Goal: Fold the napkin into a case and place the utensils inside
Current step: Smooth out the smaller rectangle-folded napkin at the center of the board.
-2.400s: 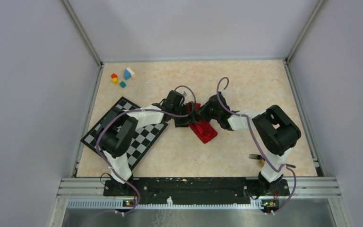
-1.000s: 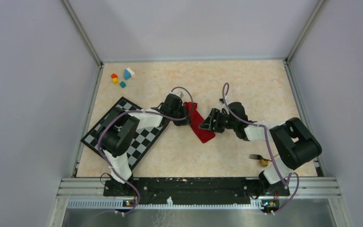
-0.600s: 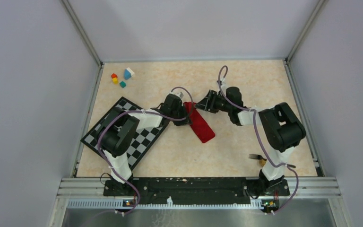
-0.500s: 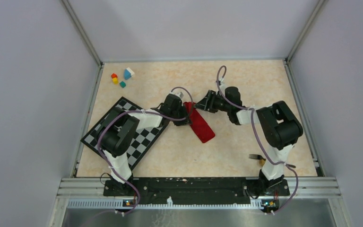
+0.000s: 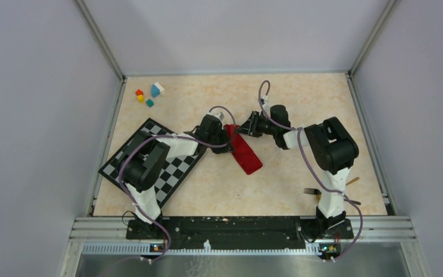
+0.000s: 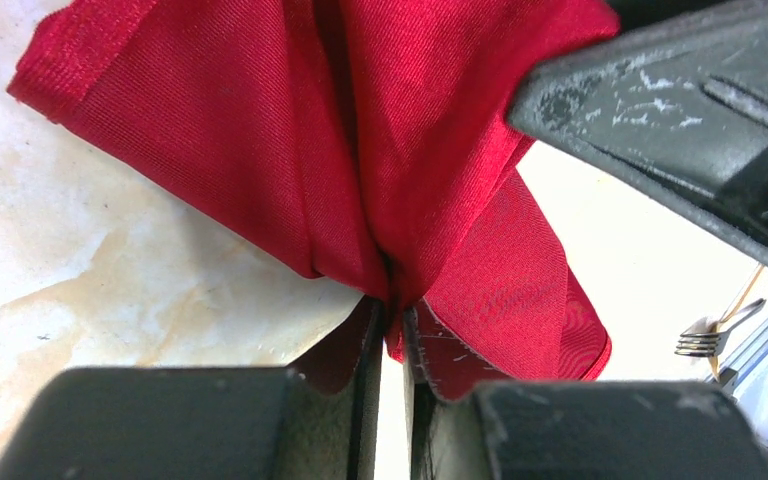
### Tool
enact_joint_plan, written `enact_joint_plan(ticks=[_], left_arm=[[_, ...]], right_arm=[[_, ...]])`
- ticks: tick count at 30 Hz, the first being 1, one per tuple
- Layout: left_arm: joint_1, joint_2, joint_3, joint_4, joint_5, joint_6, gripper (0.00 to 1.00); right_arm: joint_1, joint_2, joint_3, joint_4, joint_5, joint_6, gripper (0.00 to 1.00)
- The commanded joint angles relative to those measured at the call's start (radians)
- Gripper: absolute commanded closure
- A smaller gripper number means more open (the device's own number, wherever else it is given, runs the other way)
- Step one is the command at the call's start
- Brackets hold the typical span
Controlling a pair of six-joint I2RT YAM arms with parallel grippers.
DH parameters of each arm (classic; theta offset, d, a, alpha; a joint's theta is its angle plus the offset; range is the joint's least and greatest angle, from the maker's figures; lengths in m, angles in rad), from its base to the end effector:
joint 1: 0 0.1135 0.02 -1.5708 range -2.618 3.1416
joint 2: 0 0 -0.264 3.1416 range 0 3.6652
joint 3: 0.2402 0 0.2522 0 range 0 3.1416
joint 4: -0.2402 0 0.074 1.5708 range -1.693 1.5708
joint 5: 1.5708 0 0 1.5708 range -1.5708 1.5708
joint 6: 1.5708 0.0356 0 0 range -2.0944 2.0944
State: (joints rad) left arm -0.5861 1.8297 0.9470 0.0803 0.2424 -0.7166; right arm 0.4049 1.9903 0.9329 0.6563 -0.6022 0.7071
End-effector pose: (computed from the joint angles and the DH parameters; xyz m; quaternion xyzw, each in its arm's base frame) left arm 0.2993 -0.2090 0.1395 -0.0148 0.9213 -0.3147 0.2279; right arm 0.3553 0.1742 0.1304 -0.0420 0.8119 0.4883 0.3173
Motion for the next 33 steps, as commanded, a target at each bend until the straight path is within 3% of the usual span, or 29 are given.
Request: enact_joint_plan(ticks=[1, 5, 11, 15, 23, 28, 33], left_arm=[[-0.01, 0.006, -0.049, -0.142, -0.016, 0.048, 0.81], [-0.003, -0.061, -0.057, -0.141, 0.015, 0.055, 0.68], [0.094, -0.248, -0.104, -0.143, 0.071, 0.034, 0.57], [0.164, -0.264, -0.04, -0.221, 0.045, 0.051, 0.53], [0.177, -0.109, 0.12, -0.319, -0.046, 0.088, 0.53], [0.174, 0.027, 0.219, -0.344, -0.092, 0.104, 0.6], [0.144, 0.062, 0.213, -0.304, -0.06, 0.085, 0.63]], right_arm=[[0.007, 0.021, 0.064, 0.07, -0.038, -0.001, 0.81], [0.019, 0.004, 0.069, 0.051, -0.019, 0.007, 1.0], [0.037, -0.034, 0.11, -0.096, 0.014, -0.051, 1.0], [0.059, -0.063, 0.126, -0.168, 0.05, -0.09, 1.0], [0.104, -0.069, 0.158, -0.214, 0.09, -0.093, 1.0], [0.121, -0.079, 0.173, -0.254, 0.129, -0.096, 1.0], [0.125, -0.106, 0.174, -0.307, 0.156, -0.106, 1.0]])
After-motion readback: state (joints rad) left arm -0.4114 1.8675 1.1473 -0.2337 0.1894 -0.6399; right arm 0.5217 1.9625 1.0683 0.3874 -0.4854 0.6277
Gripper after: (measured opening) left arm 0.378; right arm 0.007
